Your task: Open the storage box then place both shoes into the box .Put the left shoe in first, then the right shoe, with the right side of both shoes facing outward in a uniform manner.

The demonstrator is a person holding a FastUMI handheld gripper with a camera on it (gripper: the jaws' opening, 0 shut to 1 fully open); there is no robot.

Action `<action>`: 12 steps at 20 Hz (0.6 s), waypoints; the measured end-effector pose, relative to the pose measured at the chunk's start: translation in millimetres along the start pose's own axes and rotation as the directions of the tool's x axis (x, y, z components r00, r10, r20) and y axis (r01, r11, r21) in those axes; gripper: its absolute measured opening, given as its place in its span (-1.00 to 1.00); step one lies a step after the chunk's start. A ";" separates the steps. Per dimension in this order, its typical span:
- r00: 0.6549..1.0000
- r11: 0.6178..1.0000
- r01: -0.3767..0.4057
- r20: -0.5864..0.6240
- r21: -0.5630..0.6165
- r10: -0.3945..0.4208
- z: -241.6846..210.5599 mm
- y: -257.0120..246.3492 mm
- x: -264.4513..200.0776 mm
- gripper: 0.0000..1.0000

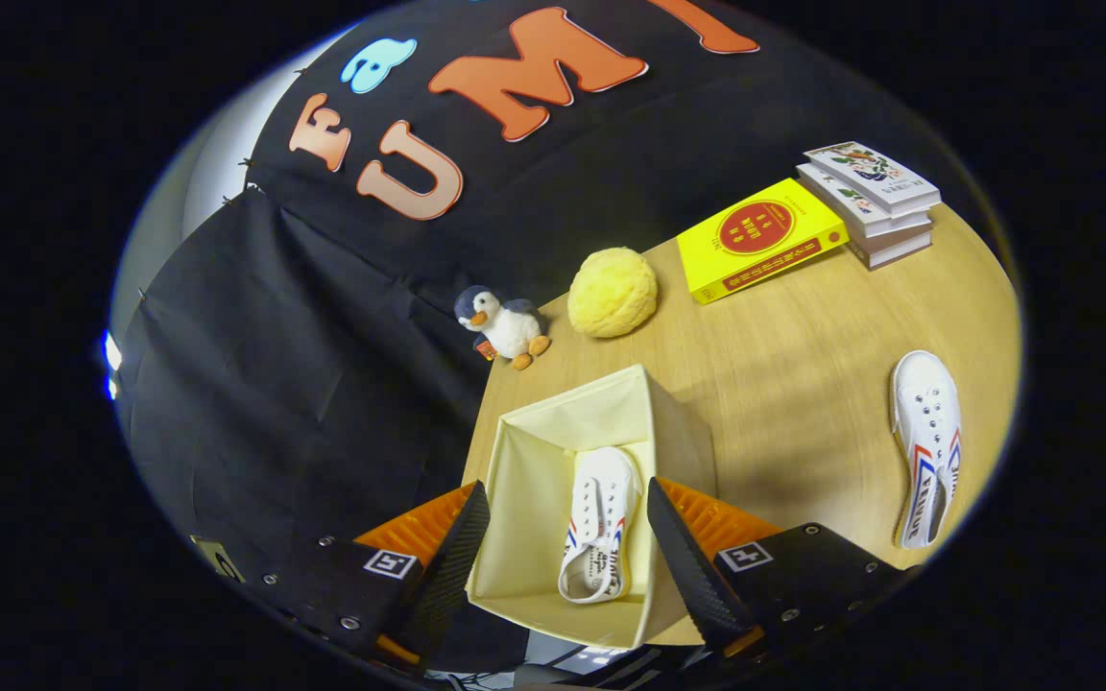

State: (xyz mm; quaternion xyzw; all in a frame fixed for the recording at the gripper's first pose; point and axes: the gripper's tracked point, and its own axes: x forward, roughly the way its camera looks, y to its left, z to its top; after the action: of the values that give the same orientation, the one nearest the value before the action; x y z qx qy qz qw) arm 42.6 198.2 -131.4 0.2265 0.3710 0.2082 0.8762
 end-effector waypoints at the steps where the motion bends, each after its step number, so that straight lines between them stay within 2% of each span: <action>1: 1.000 1.000 0.018 0.008 0.003 -0.018 4.6 -14.6 -6.1 0.96; 5: 0.994 0.994 0.106 0.034 0.022 -0.107 17.1 -79.8 -30.7 0.96; 12: 0.963 0.962 0.265 0.036 0.064 -0.267 19.3 -195.6 -63.0 0.96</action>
State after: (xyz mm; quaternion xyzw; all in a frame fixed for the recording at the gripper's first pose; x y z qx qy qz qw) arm 55.2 1.4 -192.3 0.2047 0.3846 0.0727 0.8972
